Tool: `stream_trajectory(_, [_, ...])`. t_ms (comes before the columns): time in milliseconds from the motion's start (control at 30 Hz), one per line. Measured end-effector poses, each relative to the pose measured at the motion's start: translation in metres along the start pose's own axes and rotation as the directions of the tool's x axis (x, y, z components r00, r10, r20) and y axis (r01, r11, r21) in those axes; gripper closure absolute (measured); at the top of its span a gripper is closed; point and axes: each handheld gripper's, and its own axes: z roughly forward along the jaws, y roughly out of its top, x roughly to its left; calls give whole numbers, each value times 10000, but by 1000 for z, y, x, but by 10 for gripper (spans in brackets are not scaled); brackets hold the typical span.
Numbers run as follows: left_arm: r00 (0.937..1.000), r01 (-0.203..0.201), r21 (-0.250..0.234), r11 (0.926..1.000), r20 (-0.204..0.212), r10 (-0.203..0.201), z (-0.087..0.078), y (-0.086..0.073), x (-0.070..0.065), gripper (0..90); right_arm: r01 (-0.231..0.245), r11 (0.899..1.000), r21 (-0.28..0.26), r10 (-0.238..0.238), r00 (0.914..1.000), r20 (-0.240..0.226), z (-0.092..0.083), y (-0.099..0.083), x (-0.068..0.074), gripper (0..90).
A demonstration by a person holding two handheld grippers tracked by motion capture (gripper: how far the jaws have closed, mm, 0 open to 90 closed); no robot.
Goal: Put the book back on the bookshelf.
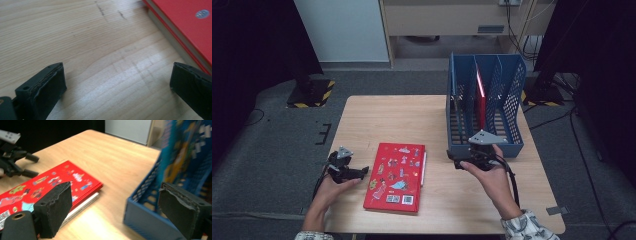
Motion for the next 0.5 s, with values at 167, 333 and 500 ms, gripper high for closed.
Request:
stream_trajectory(167, [10000,7,1,10000,22,-7,0,0,0,0,173,9987,478,-164,9997,-195,14,-14,14,115])
stream_trajectory(333, [9999,-46,-31,10000,157,47,-1,-1,2,0,431,9964,730,-389,9976,-572,30,-23,32,125])
stream_trajectory(500, [9998,-125,9,9999,130,125,-2,-2,1,0,1201,9865,1117,-1051,9857,-1315,46,-33,56,123])
